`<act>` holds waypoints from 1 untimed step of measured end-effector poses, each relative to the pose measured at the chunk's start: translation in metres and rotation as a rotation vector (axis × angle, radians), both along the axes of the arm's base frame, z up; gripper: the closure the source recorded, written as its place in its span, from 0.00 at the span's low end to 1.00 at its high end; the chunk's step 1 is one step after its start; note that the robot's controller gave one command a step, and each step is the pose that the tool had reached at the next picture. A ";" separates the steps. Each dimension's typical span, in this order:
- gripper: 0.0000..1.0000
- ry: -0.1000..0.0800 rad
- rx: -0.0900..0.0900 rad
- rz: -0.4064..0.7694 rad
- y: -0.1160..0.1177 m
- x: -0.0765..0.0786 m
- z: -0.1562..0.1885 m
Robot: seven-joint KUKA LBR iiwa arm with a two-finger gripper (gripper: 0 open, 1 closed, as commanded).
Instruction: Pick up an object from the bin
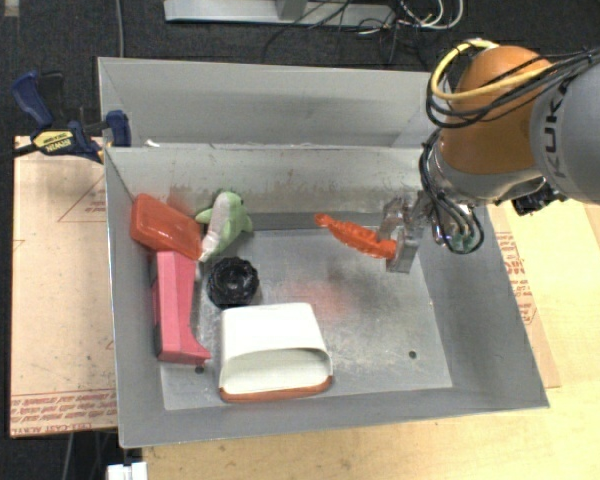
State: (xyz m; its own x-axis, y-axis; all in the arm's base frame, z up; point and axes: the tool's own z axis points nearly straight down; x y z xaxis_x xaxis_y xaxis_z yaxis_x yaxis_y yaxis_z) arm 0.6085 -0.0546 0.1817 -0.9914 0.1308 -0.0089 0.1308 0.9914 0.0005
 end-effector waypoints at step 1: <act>1.00 -0.010 -0.001 -0.004 -0.008 0.014 -0.076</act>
Offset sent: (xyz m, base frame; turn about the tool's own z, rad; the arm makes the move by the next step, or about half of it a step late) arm 0.0041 -0.0169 0.1871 -0.0240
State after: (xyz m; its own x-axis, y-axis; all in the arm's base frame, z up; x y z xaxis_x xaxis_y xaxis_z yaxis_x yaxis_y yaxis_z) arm 0.6227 -0.0625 0.1055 -0.9907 0.1346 -0.0187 0.1346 0.9909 0.0011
